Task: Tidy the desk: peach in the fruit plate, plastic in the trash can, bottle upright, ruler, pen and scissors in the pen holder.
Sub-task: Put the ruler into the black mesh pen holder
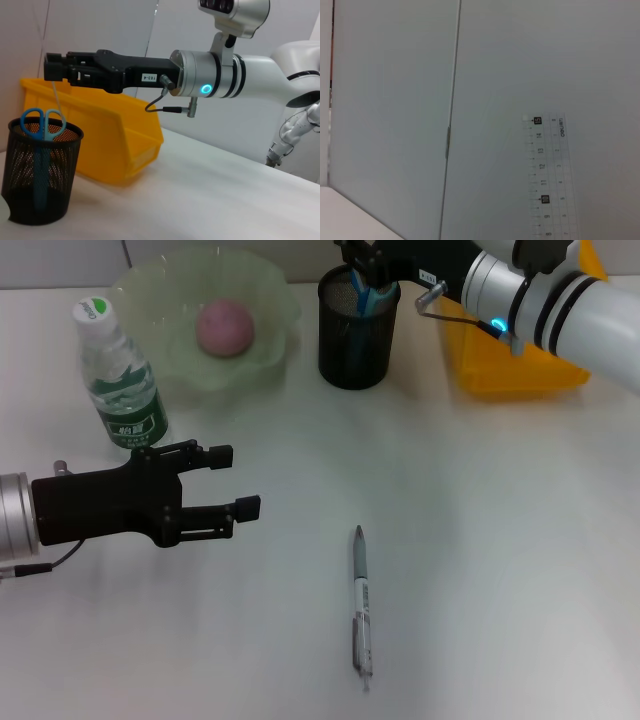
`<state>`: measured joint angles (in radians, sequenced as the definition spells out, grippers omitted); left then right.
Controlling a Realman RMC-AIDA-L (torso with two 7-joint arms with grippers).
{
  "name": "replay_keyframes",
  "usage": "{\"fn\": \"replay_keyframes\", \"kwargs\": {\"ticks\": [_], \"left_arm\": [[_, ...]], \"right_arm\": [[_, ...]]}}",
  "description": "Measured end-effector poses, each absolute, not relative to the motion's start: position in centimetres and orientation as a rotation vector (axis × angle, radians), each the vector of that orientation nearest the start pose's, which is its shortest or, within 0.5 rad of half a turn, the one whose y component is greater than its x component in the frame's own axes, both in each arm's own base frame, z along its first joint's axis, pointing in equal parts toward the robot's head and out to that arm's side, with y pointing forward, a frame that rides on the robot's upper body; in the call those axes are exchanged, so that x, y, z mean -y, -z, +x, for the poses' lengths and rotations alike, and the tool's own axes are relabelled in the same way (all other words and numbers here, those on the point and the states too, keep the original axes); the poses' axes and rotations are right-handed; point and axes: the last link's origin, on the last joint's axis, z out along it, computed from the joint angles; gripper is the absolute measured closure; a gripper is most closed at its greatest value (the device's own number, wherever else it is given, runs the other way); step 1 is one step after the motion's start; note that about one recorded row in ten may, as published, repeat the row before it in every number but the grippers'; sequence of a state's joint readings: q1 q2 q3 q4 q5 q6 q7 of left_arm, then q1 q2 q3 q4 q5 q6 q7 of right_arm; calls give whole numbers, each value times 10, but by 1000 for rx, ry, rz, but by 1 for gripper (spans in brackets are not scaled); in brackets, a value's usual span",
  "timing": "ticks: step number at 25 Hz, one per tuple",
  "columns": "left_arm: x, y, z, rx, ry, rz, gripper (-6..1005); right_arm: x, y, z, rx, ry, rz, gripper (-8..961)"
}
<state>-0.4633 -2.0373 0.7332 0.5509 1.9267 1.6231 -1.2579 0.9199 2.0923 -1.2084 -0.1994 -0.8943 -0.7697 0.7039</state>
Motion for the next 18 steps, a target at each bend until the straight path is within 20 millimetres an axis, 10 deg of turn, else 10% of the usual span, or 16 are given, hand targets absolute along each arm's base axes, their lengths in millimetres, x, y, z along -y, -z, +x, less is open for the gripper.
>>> {"fn": "replay_keyframes", "kwargs": {"ticks": [18], "left_arm": [[-297, 1, -283, 622, 795, -2763, 170]], "right_arm": [[-455, 60, 166, -346, -652, -2237, 532]]}}
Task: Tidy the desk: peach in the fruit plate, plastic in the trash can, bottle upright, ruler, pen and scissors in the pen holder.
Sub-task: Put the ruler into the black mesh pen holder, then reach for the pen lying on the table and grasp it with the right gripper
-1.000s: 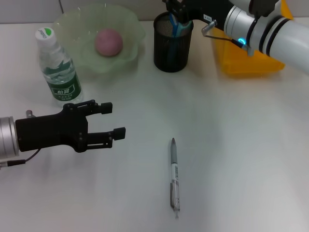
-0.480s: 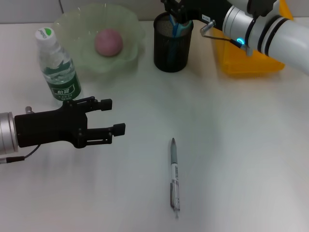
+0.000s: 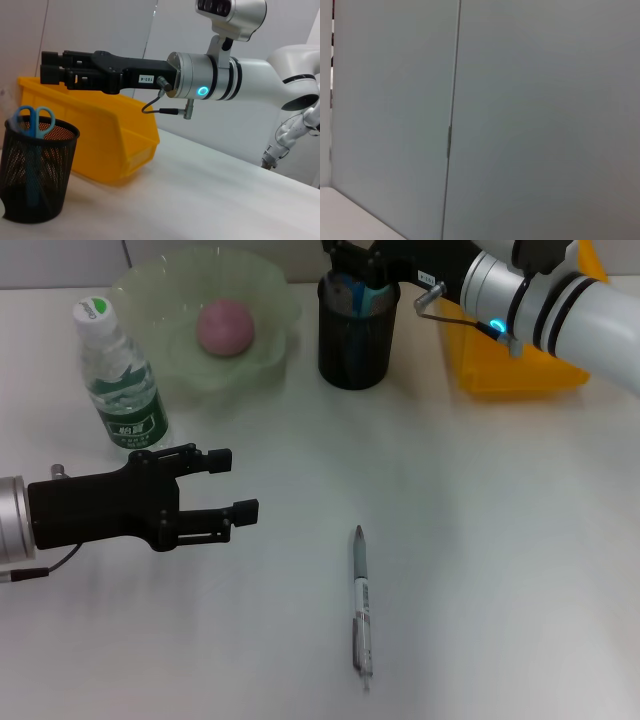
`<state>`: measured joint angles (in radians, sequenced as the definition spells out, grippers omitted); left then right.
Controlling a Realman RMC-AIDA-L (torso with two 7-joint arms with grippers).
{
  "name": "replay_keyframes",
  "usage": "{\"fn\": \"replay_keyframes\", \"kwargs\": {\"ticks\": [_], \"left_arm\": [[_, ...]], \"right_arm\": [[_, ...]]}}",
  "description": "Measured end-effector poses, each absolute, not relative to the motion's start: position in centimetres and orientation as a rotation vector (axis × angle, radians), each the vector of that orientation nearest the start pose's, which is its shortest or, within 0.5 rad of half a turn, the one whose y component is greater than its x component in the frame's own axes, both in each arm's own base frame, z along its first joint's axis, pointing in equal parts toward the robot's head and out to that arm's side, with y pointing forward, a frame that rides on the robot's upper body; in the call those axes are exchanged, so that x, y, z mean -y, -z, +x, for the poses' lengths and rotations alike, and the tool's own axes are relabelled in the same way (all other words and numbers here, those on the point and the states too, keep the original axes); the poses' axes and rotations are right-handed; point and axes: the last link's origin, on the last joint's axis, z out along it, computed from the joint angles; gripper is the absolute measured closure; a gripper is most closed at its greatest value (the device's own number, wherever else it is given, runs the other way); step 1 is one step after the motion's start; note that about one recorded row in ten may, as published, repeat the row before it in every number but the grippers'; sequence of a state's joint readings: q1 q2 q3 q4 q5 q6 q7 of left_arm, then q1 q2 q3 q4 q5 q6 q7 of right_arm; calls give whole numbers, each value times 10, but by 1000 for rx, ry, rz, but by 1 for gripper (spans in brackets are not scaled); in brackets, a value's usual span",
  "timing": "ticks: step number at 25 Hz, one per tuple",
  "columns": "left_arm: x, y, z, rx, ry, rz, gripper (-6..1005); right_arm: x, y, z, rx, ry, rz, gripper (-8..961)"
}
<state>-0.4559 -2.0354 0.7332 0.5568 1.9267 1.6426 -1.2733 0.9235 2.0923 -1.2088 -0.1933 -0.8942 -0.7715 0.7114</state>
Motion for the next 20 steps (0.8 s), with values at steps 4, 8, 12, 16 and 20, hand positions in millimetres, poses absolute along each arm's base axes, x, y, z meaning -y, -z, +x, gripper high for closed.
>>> {"fn": "replay_keyframes", "kwargs": {"ticks": [4, 8, 12, 16, 20], "left_arm": [[-297, 0, -283, 617, 794, -2763, 170], [-297, -1, -283, 613, 791, -2763, 170], [-297, 0, -282, 608, 793, -2763, 170], [-297, 1, -282, 597, 795, -2765, 170], [-297, 1, -281, 574, 794, -2769, 170]], "right_arm": [[-454, 59, 168, -354, -661, -2230, 289], [-454, 58, 169, -356, -669, -2227, 209], [-454, 53, 170, -367, -695, -2204, 139], [-453, 42, 172, -386, -778, -2147, 136], [-442, 14, 173, -381, -986, -2064, 136]]}}
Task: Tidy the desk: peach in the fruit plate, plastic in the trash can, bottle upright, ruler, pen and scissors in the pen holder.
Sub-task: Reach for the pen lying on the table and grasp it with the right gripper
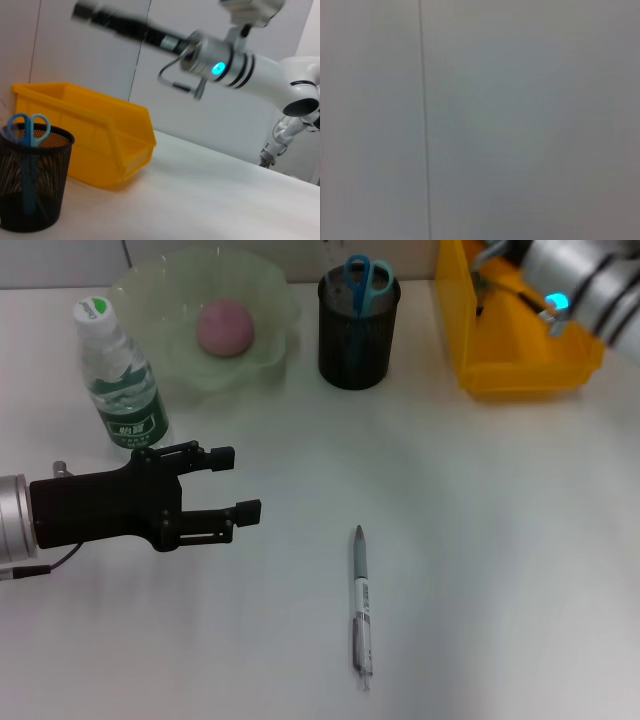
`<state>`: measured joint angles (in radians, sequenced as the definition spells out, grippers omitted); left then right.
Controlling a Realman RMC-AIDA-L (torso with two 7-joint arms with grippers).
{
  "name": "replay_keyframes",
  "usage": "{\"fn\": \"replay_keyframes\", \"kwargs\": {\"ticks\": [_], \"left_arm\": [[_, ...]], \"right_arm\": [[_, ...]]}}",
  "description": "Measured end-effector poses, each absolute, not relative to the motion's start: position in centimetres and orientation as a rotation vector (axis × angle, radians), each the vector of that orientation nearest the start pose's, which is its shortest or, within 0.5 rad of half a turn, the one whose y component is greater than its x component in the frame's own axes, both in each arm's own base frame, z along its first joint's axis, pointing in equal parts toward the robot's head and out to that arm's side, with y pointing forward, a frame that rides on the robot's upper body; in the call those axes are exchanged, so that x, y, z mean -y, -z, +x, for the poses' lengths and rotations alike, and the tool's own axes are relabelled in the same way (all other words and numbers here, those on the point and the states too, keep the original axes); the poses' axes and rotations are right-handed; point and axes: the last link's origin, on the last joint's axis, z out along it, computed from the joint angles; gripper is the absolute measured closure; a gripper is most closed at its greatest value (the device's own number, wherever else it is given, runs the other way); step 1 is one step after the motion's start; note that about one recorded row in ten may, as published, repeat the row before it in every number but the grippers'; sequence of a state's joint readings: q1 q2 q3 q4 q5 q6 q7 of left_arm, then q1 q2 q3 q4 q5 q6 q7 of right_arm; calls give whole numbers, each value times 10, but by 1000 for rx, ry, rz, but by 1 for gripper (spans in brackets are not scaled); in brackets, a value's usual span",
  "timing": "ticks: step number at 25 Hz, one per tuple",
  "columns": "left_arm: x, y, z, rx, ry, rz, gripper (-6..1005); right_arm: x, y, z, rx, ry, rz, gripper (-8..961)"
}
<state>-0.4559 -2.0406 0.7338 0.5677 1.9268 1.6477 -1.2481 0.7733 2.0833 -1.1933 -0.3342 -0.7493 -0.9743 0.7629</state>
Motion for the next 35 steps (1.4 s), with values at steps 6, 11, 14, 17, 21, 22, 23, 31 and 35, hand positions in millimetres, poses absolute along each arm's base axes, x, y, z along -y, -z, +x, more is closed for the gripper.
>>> {"fn": "replay_keyframes", "kwargs": {"ticks": [6, 11, 14, 17, 21, 22, 23, 31, 35], "left_arm": [[-298, 3, -279, 549, 796, -2772, 170], [-296, 3, -279, 530, 795, -2775, 170], [-296, 3, -279, 528, 799, -2778, 170], [-296, 2, -278, 531, 805, -2785, 170], [-297, -4, -280, 552, 796, -2789, 170], [-297, -5, -280, 554, 796, -2789, 170], [-298, -6, -280, 569, 799, -2787, 170], [-298, -8, -280, 616, 806, -2782, 170], [-297, -8, -282, 626, 807, -2777, 170]], "right_arm": [[-406, -35, 167, -236, -1277, -2124, 136], [-389, -61, 157, -177, -1205, -2490, 135], [-386, -69, 152, -145, -1056, -2700, 135], [-383, -73, 148, -103, -932, -2836, 135], [-383, -70, 140, -20, -668, -3029, 136], [-384, -67, 138, 8, -576, -3074, 136], [-385, -60, 135, 60, -422, -3134, 136], [-379, -7, 120, 391, 30, -3274, 136], [-369, 26, 113, 656, 201, -3274, 136]]}}
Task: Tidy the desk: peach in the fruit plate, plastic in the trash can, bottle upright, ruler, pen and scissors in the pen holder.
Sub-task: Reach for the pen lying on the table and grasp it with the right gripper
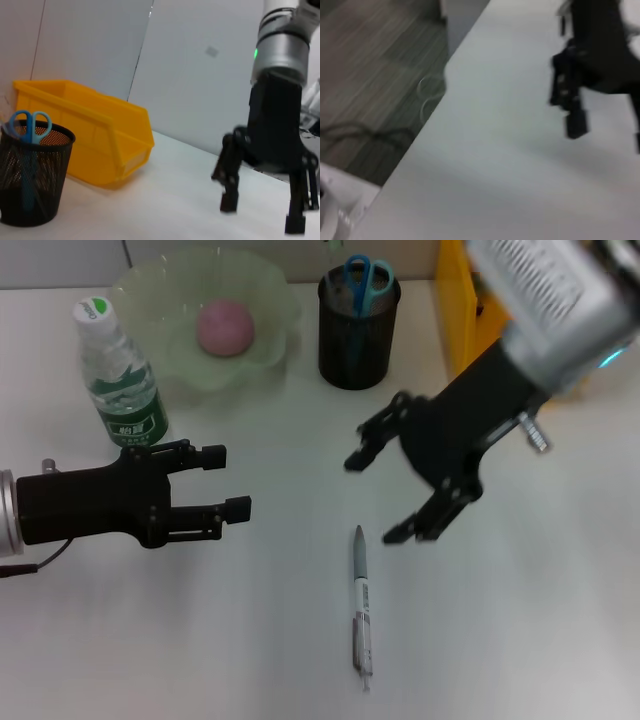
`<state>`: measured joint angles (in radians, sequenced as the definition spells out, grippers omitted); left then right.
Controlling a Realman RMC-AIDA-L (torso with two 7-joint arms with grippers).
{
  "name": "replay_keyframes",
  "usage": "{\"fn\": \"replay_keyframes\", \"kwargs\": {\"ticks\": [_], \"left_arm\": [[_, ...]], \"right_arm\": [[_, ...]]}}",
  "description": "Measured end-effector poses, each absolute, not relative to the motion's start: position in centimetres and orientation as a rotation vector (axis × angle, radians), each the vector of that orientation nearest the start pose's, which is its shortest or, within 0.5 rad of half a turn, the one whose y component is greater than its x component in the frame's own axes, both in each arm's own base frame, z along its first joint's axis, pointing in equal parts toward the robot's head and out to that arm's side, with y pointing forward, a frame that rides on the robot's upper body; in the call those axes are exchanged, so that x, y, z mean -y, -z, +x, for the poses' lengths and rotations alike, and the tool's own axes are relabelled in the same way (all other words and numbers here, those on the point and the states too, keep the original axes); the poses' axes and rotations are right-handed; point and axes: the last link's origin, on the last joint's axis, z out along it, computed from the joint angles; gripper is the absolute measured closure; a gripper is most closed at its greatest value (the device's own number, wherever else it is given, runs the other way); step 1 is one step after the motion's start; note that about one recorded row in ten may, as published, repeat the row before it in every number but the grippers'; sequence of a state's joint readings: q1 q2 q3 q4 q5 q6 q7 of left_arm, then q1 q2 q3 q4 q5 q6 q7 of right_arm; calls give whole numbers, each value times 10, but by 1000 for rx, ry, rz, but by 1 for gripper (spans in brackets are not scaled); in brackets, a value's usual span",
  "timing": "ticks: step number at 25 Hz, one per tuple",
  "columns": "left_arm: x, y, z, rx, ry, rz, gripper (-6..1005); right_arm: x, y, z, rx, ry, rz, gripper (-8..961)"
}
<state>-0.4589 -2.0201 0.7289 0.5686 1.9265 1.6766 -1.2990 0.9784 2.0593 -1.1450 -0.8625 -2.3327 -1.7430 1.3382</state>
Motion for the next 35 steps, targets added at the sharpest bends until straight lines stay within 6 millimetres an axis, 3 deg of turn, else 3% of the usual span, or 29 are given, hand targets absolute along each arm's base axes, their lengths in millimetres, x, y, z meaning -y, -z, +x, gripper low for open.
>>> {"fn": "replay_keyframes", "kwargs": {"ticks": [11, 33, 35], "left_arm": [[-289, -4, -287, 667, 815, -2767, 170], [-286, 0, -289, 684, 809, -2761, 170], [-286, 1, -290, 684, 808, -2761, 170]], "right_arm": [[-350, 60, 112, 984, 435, -3291, 136], [-335, 97, 119, 1375, 693, -3152, 136], [-334, 99, 118, 1401, 707, -3139, 175]]}}
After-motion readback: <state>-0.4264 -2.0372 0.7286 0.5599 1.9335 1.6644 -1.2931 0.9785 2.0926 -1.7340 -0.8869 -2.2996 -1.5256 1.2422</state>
